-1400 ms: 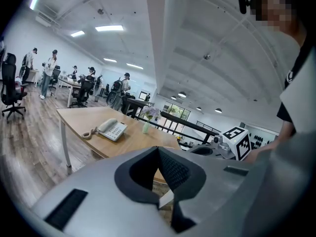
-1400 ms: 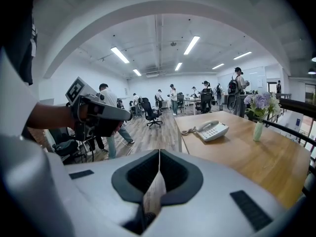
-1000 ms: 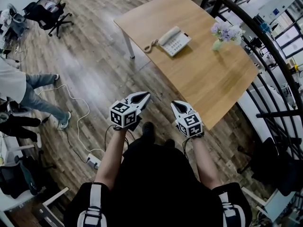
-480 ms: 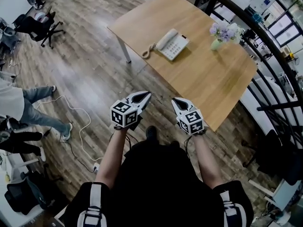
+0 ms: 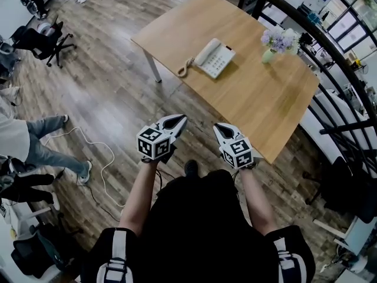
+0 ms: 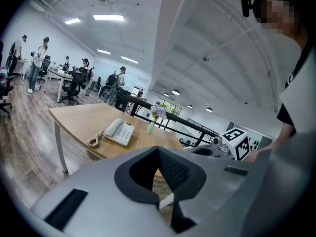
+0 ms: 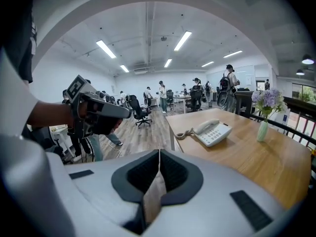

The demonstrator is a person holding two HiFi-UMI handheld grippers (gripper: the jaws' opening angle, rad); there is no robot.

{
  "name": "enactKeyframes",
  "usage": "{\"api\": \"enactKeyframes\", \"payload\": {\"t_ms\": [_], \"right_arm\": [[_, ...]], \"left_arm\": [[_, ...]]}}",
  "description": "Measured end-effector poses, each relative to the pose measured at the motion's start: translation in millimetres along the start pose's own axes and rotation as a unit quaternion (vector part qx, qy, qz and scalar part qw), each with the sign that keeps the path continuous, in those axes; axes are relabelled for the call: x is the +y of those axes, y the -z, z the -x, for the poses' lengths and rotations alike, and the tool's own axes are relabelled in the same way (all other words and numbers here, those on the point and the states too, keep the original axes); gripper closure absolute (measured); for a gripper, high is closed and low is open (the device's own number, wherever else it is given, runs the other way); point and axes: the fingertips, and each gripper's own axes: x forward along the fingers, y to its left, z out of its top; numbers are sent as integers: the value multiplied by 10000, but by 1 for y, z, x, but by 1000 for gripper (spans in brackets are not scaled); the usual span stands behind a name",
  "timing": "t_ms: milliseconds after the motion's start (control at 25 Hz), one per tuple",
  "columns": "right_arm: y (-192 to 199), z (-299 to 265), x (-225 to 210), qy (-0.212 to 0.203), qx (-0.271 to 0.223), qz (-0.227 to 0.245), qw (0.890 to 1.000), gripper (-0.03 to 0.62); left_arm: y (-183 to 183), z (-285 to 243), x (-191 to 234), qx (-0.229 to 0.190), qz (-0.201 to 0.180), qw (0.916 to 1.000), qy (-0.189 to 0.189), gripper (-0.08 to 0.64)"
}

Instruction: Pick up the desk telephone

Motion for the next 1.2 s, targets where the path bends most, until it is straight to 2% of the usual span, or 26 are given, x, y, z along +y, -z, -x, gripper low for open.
{"api": "enactKeyframes", "payload": {"t_ms": [520,880,1200], "right_arm": [[-5,-7,3,52,62,21,10000,566],[0,-13,-21,7,131,-163,9998,566],[-9,-26,-42,-130,152,-82,9998,566]], "left_arm": [[-3,9,14,-58,82,9999,-58,538],[-4,-4,17,-1,152,9998,-147,538],[-20,-21,30,-57,171,9993,-314,538]]}}
